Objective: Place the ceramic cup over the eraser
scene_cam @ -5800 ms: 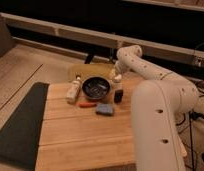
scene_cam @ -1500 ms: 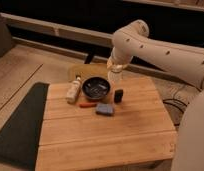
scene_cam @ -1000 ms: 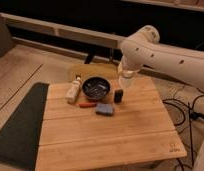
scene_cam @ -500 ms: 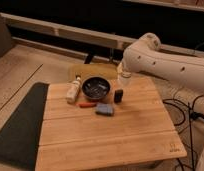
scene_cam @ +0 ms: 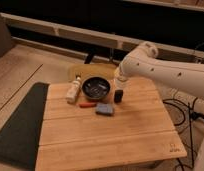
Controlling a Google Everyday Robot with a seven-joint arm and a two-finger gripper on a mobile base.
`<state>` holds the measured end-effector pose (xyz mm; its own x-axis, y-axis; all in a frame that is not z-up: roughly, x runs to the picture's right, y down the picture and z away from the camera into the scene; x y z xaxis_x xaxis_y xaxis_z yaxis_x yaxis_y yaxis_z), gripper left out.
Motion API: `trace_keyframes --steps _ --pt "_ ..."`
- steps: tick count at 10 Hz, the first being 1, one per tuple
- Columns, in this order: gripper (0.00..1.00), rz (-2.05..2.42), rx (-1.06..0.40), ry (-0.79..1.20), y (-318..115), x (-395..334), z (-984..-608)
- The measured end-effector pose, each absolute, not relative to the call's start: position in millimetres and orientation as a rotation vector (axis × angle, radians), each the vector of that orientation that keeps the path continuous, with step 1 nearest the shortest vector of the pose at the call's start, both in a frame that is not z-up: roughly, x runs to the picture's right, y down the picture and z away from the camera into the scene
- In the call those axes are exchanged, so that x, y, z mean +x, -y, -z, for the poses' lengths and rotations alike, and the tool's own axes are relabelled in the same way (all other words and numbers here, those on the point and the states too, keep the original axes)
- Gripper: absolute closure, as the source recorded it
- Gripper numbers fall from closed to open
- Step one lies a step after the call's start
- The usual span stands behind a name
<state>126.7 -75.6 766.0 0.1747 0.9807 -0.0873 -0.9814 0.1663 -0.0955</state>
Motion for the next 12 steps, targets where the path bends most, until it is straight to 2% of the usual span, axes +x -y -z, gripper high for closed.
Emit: trace_keyframes --steps 12 --pt "1.0 -1.371 -0.19 -0.031 48.1 123.1 -805.7"
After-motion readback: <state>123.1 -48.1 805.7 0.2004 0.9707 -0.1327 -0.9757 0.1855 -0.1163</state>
